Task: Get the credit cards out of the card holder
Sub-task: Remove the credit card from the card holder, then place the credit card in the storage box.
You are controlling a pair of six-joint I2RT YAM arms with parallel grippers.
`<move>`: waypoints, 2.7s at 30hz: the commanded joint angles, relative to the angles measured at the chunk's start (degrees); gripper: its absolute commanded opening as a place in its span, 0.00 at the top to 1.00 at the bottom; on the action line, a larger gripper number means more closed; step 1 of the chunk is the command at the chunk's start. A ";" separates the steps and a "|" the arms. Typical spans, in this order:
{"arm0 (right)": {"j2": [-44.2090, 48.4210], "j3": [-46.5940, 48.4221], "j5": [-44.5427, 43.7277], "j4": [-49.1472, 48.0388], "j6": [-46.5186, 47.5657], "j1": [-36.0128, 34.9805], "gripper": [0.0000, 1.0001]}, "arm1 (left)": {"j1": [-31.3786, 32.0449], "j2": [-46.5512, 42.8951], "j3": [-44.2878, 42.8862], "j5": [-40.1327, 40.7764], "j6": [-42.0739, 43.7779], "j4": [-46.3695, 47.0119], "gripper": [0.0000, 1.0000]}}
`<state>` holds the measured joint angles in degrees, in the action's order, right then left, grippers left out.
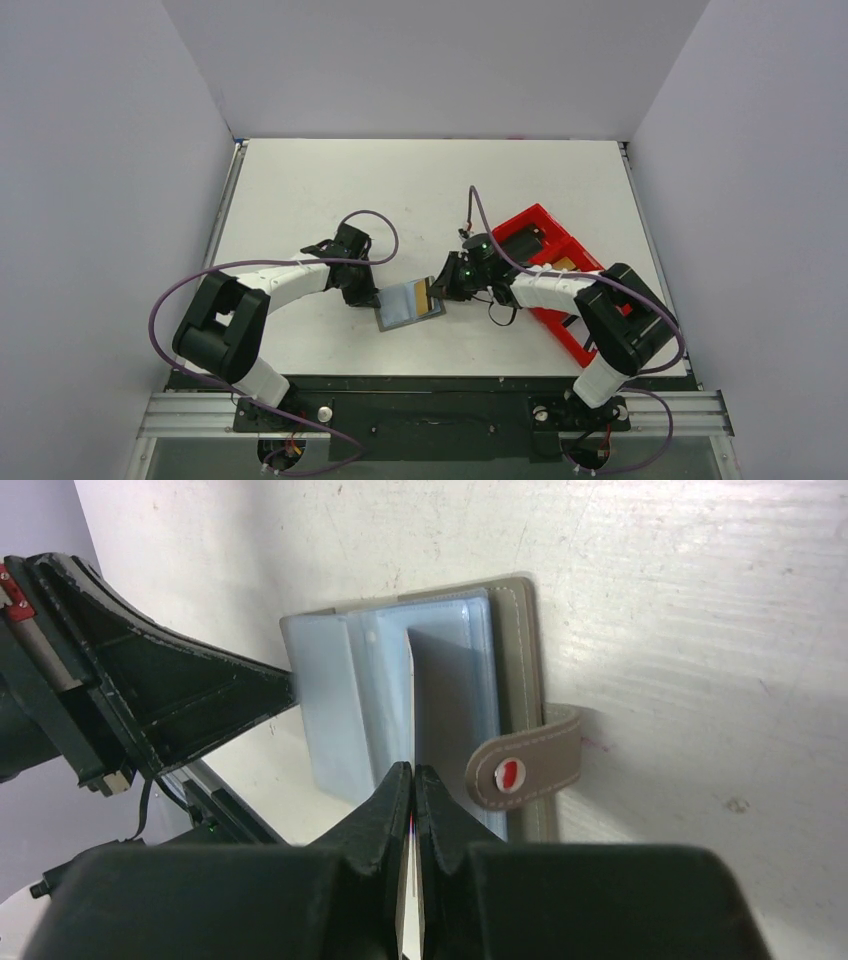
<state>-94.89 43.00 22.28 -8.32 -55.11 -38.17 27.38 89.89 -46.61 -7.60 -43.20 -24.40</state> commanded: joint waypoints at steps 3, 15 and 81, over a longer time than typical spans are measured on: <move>6.91 1.07 -3.81 6.15 3.07 0.52 1.00 | 0.01 -2.83 -3.23 1.75 3.10 -3.41 1.00; 21.15 7.56 -18.76 27.65 5.01 0.91 1.00 | 0.84 -8.30 -10.95 -0.75 6.10 -7.14 0.79; 22.86 15.72 -34.01 40.04 10.49 2.64 0.50 | 1.65 -16.73 -11.07 6.41 5.85 -13.09 0.51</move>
<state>-69.34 56.10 -15.51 37.01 -45.71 -31.81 29.30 75.59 -56.62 -6.63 -37.04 -34.92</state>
